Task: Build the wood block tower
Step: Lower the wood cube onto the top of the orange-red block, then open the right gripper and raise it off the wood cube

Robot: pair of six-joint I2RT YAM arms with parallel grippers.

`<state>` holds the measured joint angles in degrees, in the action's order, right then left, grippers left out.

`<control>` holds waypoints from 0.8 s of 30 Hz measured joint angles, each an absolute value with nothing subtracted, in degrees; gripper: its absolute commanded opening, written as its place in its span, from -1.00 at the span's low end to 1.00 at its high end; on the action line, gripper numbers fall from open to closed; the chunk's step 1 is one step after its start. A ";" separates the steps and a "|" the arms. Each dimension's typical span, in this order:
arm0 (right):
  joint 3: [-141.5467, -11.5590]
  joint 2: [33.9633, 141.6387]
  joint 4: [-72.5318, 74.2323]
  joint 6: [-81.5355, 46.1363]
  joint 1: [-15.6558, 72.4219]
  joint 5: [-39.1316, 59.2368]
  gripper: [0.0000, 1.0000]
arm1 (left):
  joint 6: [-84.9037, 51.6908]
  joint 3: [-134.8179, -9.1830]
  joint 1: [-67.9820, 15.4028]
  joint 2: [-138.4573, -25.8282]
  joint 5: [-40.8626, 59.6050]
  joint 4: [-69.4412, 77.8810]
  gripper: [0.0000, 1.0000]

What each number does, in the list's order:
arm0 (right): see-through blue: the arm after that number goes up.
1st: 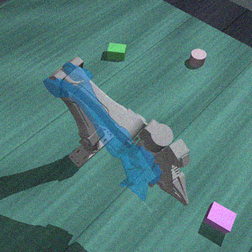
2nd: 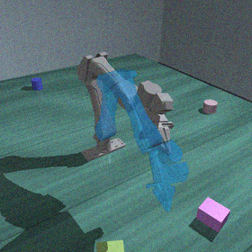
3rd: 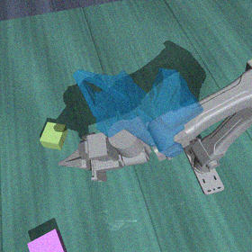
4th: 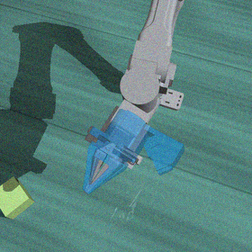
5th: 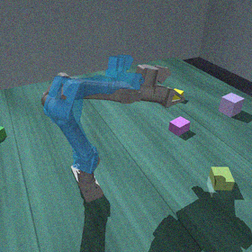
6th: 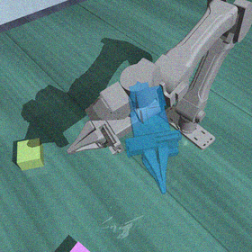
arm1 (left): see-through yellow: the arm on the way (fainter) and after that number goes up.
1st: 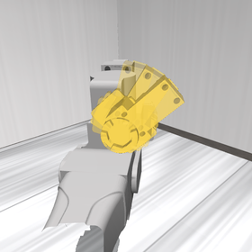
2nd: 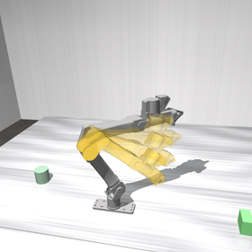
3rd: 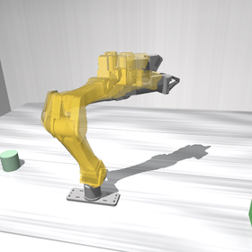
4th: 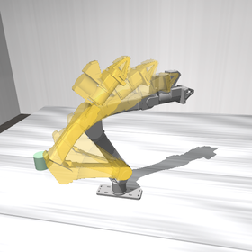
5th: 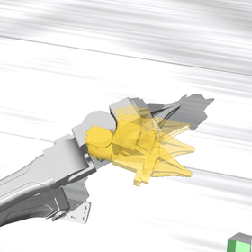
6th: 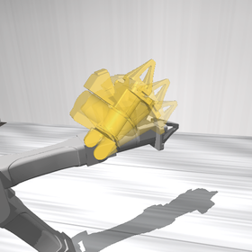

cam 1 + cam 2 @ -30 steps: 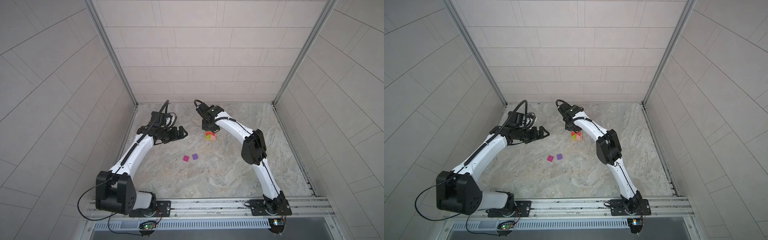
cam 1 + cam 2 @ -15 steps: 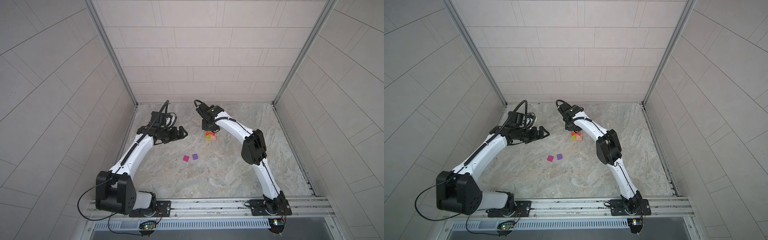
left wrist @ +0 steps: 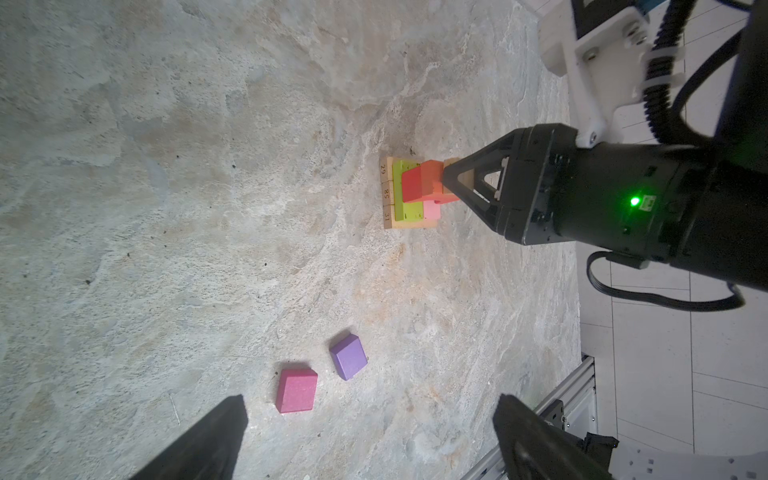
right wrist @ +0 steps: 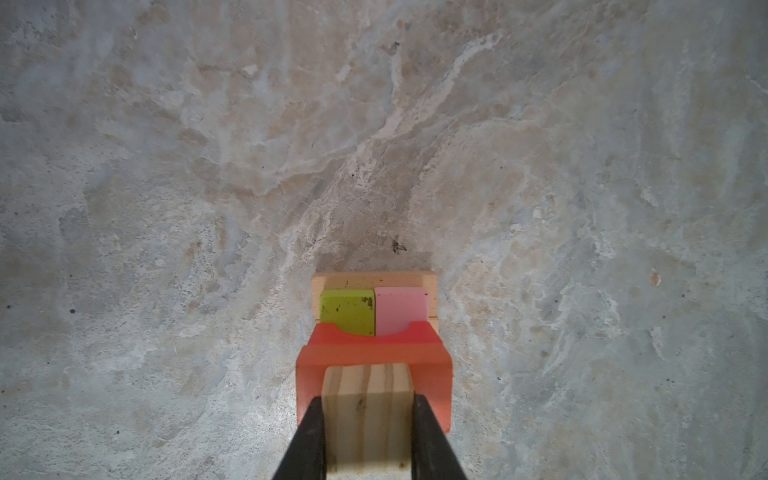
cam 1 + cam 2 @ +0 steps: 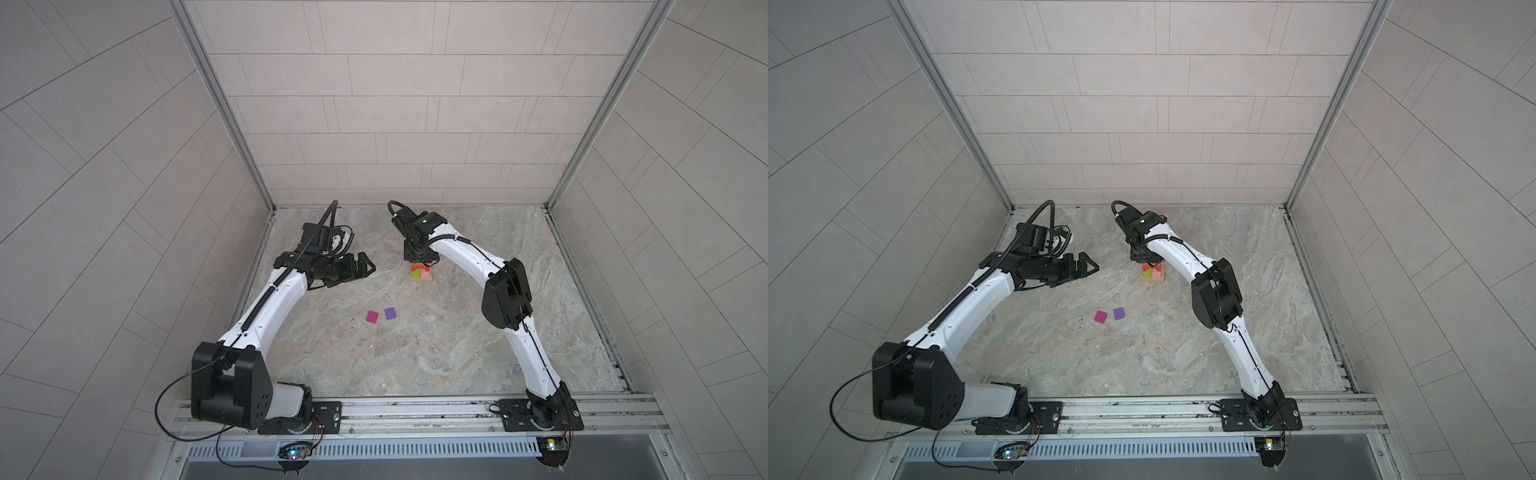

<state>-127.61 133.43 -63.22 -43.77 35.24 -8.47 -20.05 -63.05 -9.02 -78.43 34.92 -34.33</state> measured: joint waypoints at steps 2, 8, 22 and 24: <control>-127.61 133.43 -63.24 -43.77 35.24 -8.47 -0.50 | -20.05 -63.05 -9.02 -78.41 34.92 -34.33 0.99; -127.61 133.43 -63.24 -43.77 35.24 -8.47 -0.35 | -20.05 -63.02 -9.02 -78.41 34.92 -34.33 1.00; -127.61 133.43 -63.24 -43.64 35.24 -8.40 -0.10 | -20.05 -63.02 -9.02 -78.41 34.92 -34.33 0.99; -127.61 133.43 -63.22 -43.57 35.24 -8.38 -0.11 | -20.05 -63.02 -9.02 -78.41 34.92 -34.33 0.99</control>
